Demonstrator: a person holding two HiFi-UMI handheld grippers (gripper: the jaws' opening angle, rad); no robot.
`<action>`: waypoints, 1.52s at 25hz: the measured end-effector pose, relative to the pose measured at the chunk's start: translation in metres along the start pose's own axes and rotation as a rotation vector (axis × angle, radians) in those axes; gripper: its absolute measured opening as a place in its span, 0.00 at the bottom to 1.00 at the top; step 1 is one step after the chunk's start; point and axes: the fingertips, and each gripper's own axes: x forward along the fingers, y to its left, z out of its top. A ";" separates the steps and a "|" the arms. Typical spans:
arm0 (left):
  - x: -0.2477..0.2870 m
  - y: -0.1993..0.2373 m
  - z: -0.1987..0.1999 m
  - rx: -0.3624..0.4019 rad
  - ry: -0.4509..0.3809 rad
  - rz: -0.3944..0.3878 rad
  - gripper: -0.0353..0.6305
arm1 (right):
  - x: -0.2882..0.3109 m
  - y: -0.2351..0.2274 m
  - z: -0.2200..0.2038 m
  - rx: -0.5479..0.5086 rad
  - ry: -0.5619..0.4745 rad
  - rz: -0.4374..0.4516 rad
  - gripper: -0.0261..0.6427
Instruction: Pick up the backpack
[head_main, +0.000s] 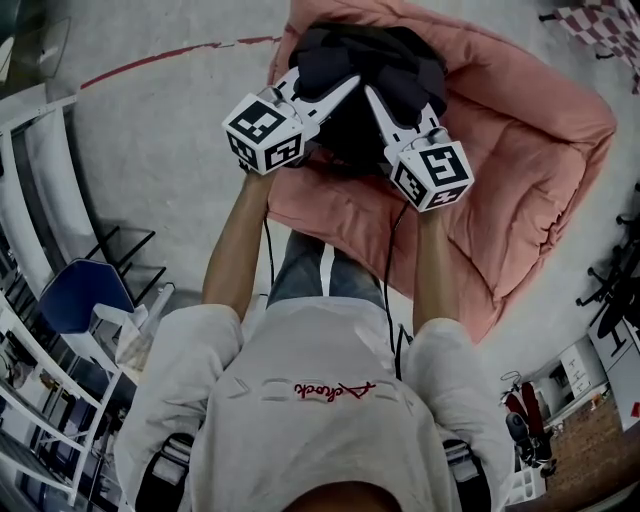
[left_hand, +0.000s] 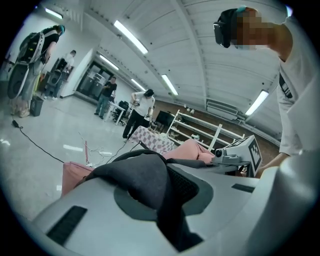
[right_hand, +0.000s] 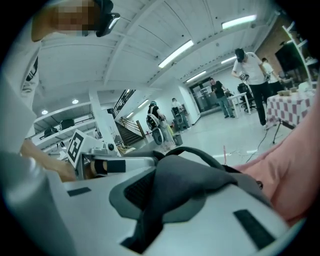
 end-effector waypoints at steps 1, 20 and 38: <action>-0.003 -0.002 0.000 0.000 0.001 0.003 0.14 | -0.002 0.004 -0.001 -0.007 0.005 0.003 0.12; -0.074 -0.071 0.004 -0.094 -0.015 0.042 0.13 | -0.059 0.083 -0.002 0.082 0.010 0.055 0.11; -0.126 -0.155 0.122 0.074 -0.128 -0.008 0.13 | -0.113 0.136 0.122 0.026 -0.167 -0.020 0.11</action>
